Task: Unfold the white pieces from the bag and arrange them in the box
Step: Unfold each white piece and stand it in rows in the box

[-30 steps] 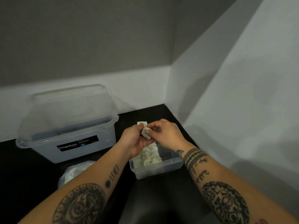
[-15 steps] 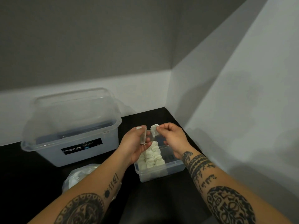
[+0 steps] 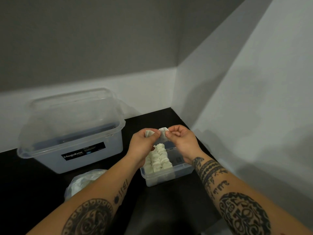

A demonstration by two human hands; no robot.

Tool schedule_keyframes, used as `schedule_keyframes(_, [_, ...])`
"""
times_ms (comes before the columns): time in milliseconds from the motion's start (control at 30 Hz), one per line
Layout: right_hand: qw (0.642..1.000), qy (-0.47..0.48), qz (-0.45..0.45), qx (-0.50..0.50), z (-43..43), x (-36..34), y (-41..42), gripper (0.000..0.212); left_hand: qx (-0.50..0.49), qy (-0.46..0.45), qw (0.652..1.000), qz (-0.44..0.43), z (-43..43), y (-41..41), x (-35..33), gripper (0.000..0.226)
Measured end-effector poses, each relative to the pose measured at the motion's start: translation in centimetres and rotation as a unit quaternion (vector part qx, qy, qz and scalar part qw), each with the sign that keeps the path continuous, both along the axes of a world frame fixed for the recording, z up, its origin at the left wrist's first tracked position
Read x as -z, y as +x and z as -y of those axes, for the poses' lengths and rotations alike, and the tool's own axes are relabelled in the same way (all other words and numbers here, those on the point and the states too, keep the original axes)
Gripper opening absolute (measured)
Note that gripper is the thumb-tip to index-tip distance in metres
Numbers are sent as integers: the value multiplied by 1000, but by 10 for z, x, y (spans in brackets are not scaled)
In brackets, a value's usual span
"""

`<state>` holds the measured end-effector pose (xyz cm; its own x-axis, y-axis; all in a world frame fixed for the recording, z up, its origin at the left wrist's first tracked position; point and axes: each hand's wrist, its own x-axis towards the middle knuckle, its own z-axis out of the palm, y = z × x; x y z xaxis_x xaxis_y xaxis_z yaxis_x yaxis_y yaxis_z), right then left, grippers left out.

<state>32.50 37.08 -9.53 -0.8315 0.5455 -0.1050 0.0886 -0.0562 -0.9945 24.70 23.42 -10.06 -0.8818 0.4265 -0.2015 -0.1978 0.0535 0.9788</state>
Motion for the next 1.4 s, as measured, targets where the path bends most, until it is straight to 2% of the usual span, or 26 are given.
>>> schedule_keyframes(100, [1000,19,-10,-2,-5,3,-2,9,14,-8,999,-49,-4,-2,-3,1])
schedule_keyframes(233, [997,66,-23,-17,-15,4,-8,9,-7,-49,992,-118,-9,-7,0,4])
schedule_keyframes(367, [996,81,-16,-31,-24,8,-16,10,1,-55,992,-113,-15,-12,5,6])
schedule_keyframes(500, [992,94,16,-78,-36,11,-23,20,-21,-69,992,-105,-23,-14,7,5])
schedule_keyframes(633, [976,174,92,-93,-50,19,-31,9,-17,-86,992,-90,-35,-17,14,6])
schedule_keyframes(733, [940,268,196,-81,-56,28,-37,6,-58,-84,991,-88,-40,-20,19,8])
schedule_keyframes(833, [881,355,295,-103,-51,46,-43,23,-74,-91,989,-94,-38,-22,23,7])
schedule_keyframes(900, [859,380,331,-95,-46,55,-46,30,-75,-96,988,-100,-37,-22,25,7])
schedule_keyframes(1033, [839,395,367,-78,-40,66,-52,29,-86,-81,988,-98,-35,-21,26,7])
schedule_keyframes(1400, [849,338,401,-71,-41,71,-64,20,-103,-68,988,-90,-37,-20,27,6])
